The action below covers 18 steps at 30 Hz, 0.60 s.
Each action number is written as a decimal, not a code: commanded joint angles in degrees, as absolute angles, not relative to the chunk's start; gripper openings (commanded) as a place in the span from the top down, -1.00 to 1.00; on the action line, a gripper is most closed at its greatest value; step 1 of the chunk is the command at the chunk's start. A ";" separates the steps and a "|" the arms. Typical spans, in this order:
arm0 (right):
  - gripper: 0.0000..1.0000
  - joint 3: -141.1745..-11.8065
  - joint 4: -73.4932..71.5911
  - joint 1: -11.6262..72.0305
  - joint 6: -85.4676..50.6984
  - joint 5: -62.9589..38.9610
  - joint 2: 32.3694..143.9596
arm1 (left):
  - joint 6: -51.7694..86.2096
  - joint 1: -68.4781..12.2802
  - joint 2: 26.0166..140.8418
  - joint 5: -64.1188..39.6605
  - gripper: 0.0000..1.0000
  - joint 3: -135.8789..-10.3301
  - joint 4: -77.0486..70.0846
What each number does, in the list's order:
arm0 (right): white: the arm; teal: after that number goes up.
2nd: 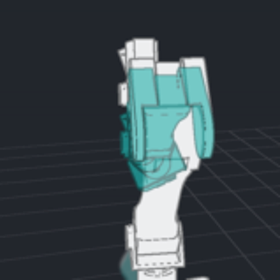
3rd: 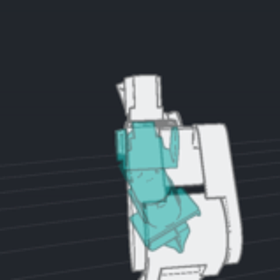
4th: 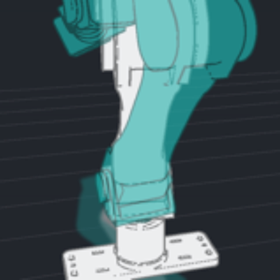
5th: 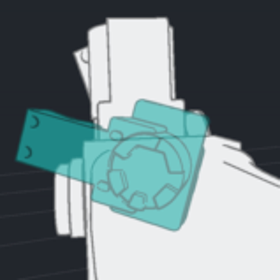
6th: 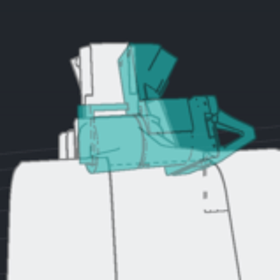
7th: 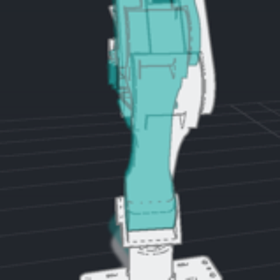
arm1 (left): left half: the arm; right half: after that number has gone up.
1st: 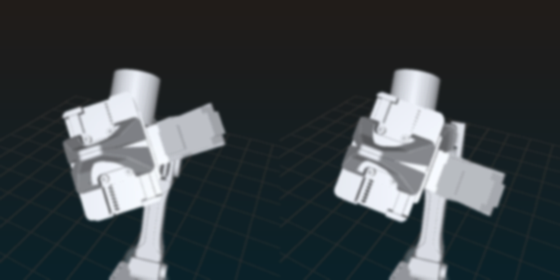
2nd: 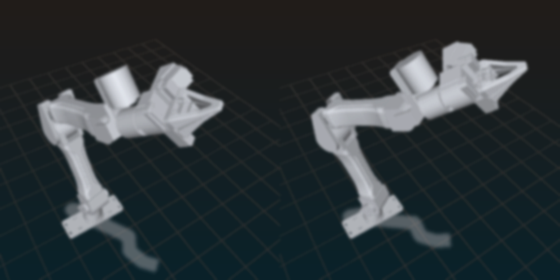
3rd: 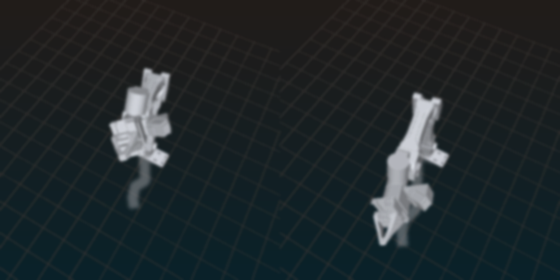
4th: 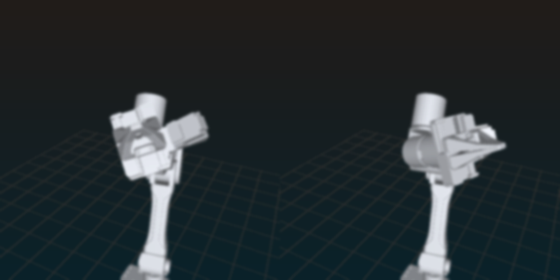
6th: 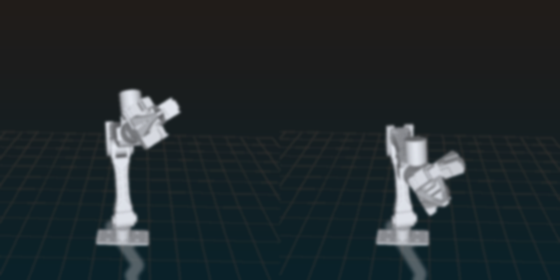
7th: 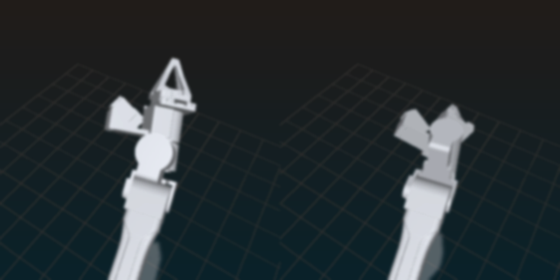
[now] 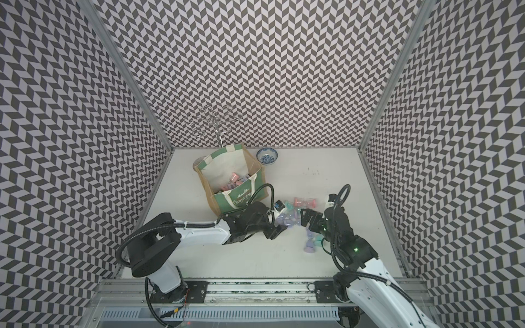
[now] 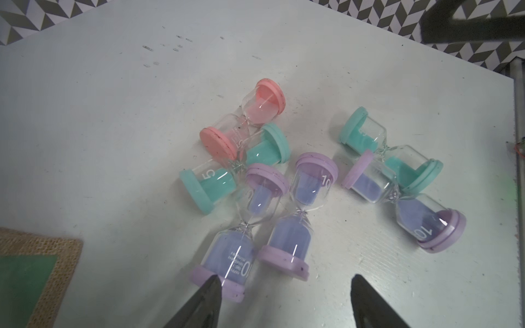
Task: Put the hourglass into the canvas bag
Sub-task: Pick up the hourglass from the center of the board.
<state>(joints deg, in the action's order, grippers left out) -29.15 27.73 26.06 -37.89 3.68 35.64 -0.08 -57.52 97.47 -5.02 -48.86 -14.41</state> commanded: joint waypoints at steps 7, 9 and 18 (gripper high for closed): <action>-0.98 -28.00 22.29 25.81 -38.89 2.90 35.59 | -2.38 -59.61 103.82 -5.57 -0.37 -53.16 -19.74; -0.98 -27.68 22.22 25.83 -38.94 3.15 35.27 | -2.58 -59.98 105.59 -5.20 -0.35 -54.36 -19.37; -0.99 -27.46 22.15 25.84 -38.84 3.35 34.89 | -2.68 -60.42 109.62 -4.50 -0.25 -56.52 -18.46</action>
<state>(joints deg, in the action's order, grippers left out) -27.90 25.21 26.06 -38.46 3.03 35.57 -1.89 -60.01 108.68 -4.62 -55.31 -17.65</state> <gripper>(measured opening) 0.993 0.627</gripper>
